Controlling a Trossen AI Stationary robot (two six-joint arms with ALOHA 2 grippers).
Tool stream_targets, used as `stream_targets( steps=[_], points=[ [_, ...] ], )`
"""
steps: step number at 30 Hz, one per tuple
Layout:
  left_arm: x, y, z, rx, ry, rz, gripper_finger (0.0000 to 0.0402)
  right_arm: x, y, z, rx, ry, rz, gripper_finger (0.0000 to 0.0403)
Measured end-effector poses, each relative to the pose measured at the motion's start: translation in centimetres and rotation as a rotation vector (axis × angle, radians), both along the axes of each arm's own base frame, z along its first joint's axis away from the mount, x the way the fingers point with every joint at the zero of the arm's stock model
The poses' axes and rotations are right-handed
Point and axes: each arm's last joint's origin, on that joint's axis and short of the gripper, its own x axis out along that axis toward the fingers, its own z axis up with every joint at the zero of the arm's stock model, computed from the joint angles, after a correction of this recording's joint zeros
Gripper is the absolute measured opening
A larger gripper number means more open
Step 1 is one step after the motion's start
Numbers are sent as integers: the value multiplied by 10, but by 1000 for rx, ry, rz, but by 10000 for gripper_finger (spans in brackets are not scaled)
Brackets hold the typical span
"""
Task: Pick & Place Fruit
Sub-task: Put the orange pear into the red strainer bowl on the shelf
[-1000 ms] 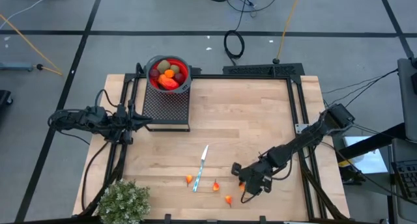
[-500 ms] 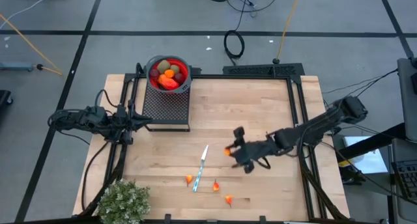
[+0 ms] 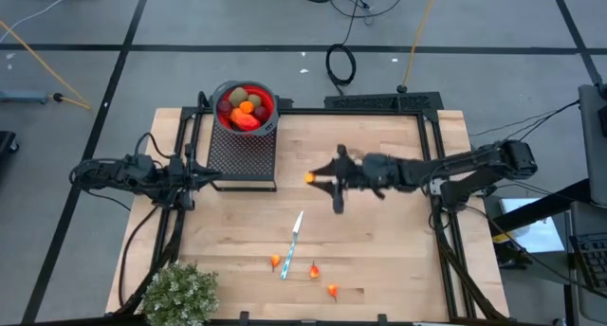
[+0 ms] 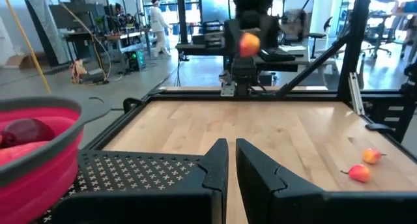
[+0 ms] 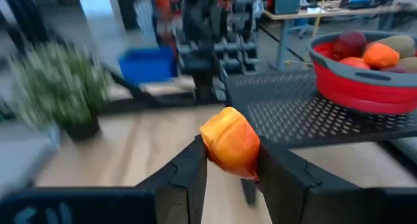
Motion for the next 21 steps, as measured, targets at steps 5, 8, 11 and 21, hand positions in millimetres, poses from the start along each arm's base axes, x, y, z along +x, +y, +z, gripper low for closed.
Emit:
stream_targets(
  steps=[5, 8, 11, 21],
  points=[
    [0, 0, 0, -4, 0, 0, 31, 1, -37, 11, 236, -119, 59, 113],
    [0, 0, 0, -9, -1, 0, 31, -2, -57, 16, 386, -152, 129, 113],
    [0, 0, 0, -10, -1, 0, 31, -6, -75, 17, 512, -151, 153, 113],
    [0, 0, 0, -12, -2, 0, 31, -16, -107, 17, 916, -104, 154, 114]
  ],
)
